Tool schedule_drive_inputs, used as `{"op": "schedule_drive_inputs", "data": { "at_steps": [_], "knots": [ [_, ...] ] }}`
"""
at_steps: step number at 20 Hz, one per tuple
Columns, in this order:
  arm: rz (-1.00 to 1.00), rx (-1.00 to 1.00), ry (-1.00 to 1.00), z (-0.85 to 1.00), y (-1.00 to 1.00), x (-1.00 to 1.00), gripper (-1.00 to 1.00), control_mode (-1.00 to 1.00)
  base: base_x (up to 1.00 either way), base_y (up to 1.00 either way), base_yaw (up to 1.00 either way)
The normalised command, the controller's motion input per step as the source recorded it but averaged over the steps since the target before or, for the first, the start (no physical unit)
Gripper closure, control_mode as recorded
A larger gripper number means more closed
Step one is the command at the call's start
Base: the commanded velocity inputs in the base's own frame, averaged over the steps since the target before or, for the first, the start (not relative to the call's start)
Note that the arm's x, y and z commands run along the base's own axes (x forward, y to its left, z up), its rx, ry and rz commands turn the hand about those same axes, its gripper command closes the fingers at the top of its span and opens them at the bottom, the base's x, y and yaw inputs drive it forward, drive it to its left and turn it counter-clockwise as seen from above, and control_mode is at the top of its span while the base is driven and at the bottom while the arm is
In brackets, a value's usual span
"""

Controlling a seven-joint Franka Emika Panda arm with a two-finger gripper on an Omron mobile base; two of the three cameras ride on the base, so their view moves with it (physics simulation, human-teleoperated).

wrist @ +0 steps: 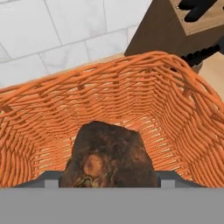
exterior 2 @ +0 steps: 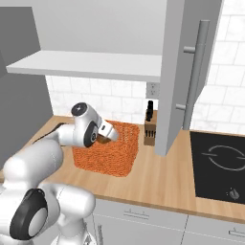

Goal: Open the cabinet, pick up the bread from the cabinet and place it in the basket. Then move the basket to the dining counter.

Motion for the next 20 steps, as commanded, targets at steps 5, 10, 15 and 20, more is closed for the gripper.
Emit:
{"op": "schedule_drive_inputs", "data": {
  "at_steps": [5,10,15,20],
  "knots": [
    [0.00,0.05,0.05,-0.30,0.00,0.35,1.00,-1.00,0.00,0.00,0.00],
    [0.00,0.05,0.00,-0.38,-0.02,0.14,1.00,-1.00,0.00,0.00,0.00],
    [-0.01,0.03,0.02,-0.30,-0.02,0.15,1.00,-1.00,0.00,0.00,0.00],
    [0.00,0.01,0.01,0.00,-0.02,0.21,-1.00,-1.00,0.00,0.00,0.00]
  ]
}}
